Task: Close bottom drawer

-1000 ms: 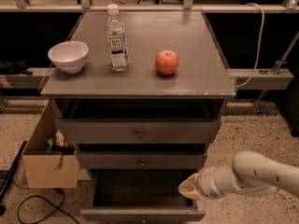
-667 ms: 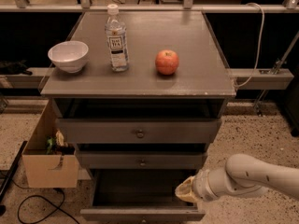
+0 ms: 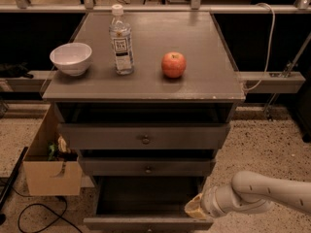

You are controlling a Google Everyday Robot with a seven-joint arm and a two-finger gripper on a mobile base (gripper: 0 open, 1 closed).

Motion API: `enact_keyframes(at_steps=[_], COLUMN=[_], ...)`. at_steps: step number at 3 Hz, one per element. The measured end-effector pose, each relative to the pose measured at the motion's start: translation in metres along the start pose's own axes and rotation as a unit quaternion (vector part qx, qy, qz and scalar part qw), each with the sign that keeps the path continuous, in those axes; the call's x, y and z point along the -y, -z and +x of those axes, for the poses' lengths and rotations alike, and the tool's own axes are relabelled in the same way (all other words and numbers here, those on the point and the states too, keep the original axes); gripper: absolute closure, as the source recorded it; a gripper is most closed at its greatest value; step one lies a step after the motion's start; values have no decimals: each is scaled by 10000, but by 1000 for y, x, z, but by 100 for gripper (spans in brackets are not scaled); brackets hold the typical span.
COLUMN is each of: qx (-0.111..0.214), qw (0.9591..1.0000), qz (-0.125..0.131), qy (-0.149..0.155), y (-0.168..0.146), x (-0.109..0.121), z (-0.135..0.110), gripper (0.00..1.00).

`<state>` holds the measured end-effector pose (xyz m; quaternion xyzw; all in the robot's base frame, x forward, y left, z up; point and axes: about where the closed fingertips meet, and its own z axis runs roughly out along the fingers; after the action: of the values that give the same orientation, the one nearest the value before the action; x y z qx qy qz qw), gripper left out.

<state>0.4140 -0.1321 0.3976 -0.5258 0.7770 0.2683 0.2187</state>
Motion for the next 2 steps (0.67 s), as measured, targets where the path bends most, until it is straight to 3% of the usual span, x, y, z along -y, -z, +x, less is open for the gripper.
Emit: enact_keyframes(at_steps=[1,2], qx=[74,95], qw=[9995,9994], qz=[-110,-122], qy=[-290,-302], y=[-34,-37], x=[14,12], z=[27,29], gripper=[100,100])
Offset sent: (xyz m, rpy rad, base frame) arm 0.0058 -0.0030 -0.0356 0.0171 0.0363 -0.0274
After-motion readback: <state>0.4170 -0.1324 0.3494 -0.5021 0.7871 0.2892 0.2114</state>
